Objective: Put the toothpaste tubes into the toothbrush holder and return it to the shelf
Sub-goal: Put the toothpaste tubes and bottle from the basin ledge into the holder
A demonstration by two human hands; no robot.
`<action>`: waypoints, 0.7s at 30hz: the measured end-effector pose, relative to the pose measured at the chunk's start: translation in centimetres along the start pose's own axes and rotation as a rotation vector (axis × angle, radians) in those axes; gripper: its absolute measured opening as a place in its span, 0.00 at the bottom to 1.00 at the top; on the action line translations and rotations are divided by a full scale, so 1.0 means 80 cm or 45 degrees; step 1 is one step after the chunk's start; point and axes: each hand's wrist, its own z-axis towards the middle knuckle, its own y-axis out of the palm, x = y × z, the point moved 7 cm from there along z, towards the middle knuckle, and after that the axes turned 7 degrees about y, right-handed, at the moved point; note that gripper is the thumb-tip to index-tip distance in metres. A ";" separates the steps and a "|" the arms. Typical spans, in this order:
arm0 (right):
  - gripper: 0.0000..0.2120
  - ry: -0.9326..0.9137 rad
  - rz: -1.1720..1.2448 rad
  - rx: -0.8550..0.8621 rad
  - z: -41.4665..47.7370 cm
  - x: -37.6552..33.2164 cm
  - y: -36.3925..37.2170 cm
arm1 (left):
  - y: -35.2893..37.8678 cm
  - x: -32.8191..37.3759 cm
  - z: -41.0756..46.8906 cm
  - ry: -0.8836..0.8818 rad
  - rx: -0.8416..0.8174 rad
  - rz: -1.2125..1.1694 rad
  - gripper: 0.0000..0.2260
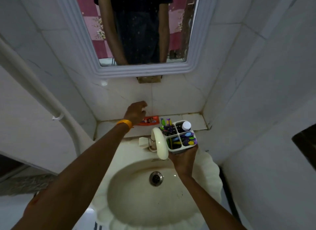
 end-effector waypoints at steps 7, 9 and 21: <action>0.57 0.003 -0.006 0.003 -0.003 0.001 0.000 | 0.047 -0.092 -0.009 -0.210 -0.345 0.303 0.26; 0.58 -0.002 -0.041 0.008 -0.003 0.001 -0.001 | 0.057 -0.100 -0.012 -0.186 -0.351 0.426 0.25; 0.56 -0.014 -0.035 0.034 -0.010 -0.014 -0.002 | 0.054 -0.090 -0.037 -0.103 -0.165 0.292 0.17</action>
